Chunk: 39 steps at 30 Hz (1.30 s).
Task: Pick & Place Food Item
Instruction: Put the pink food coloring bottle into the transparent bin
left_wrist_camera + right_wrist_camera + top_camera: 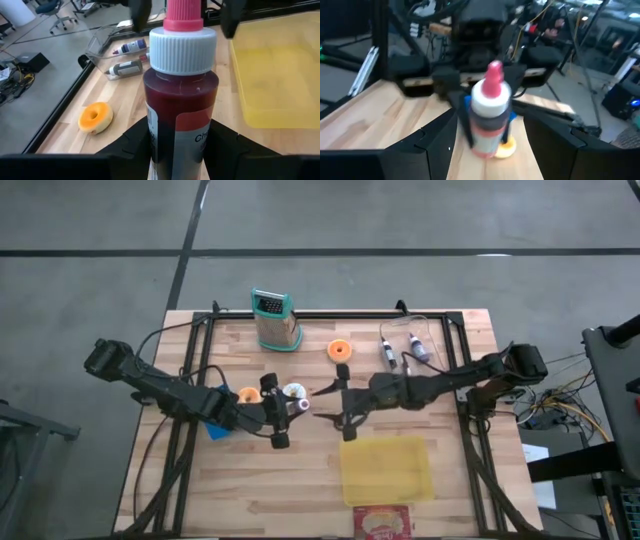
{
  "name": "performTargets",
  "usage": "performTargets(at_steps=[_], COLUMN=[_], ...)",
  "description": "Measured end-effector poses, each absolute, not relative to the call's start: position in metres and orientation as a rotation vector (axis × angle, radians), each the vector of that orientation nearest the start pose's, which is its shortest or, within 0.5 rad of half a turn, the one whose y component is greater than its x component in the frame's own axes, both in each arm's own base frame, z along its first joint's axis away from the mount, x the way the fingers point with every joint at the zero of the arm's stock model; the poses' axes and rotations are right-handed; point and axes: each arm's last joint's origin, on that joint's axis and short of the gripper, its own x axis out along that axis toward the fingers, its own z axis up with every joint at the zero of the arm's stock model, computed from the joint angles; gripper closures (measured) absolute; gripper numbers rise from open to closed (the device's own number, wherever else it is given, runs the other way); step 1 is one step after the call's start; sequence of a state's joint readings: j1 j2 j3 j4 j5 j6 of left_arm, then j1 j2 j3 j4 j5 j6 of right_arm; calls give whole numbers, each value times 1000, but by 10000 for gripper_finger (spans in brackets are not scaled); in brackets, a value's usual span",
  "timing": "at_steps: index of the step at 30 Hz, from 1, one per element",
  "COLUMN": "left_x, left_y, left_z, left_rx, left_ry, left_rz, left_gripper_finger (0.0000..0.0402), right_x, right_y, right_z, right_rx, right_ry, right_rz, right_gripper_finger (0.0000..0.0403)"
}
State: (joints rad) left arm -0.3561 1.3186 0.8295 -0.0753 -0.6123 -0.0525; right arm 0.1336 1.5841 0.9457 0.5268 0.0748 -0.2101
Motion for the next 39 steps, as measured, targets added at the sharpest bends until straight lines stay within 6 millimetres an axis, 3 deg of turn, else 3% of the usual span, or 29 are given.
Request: performTargets(at_steps=[14, 34, 39], left_x=[265, 265, 265], left_y=[-81, -81, -81], left_z=[249, 249, 249], left_rx=[210, 210, 209], left_ry=[490, 490, 489], left_rz=[262, 259, 259], left_gripper_finger=[257, 257, 257], right_x=[360, 361, 372], right_y=[46, 46, 48], right_z=[248, 253, 254], right_rx=[-212, -215, -221], right_ry=[37, -31, -40], right_rz=[68, 60, 59], right_gripper_finger=[175, 175, 175])
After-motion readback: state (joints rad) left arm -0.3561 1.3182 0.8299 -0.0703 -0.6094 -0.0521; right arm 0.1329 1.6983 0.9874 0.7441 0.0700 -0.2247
